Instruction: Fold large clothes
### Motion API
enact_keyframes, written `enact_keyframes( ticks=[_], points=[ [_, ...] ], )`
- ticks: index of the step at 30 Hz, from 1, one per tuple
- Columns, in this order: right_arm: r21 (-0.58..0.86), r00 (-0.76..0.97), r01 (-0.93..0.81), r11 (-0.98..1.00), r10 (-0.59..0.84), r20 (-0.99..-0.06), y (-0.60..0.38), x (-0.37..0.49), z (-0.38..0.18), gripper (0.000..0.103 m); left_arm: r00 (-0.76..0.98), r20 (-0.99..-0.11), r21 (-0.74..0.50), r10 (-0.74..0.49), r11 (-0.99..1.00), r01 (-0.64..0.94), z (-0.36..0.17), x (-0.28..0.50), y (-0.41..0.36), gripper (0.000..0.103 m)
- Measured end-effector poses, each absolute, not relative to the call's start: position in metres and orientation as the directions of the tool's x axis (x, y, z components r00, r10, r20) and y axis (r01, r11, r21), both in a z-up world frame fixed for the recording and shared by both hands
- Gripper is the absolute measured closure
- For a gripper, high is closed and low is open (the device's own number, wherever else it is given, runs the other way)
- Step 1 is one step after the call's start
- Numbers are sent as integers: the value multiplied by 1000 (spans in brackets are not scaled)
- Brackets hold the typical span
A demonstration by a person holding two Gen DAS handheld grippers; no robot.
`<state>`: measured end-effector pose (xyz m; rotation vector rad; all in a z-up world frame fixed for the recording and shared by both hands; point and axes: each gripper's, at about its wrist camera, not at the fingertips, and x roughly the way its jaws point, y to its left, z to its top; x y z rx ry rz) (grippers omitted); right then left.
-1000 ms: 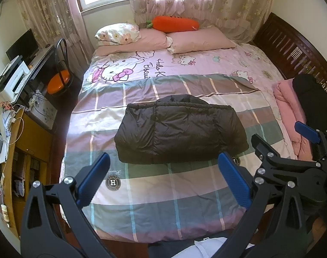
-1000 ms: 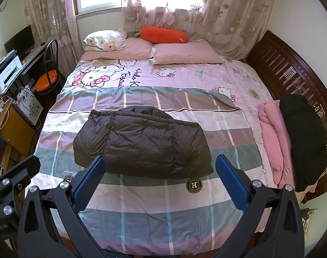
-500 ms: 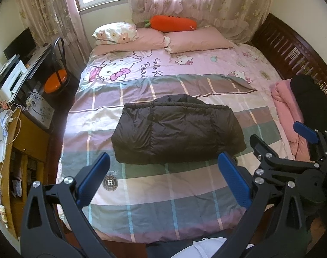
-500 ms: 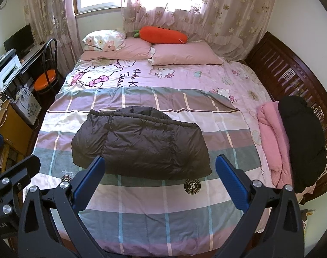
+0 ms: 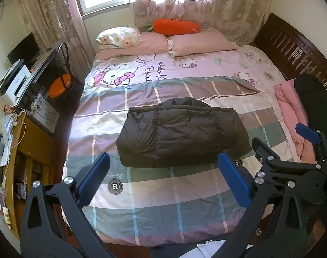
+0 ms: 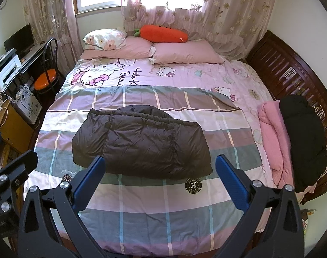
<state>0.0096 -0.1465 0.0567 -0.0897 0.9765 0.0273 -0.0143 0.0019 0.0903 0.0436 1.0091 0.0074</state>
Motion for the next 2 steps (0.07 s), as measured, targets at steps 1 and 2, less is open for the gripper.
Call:
enact_keyframes(
  ticks=[1, 2],
  points=[
    [-64, 559, -63, 996, -17, -829, -146, 10, 56, 1, 531, -847, 40, 27, 999, 13, 89, -14, 2, 2],
    [-66, 560, -63, 996, -20, -828, -147, 10, 57, 1, 530, -848, 41, 28, 999, 13, 89, -13, 2, 2]
  ],
)
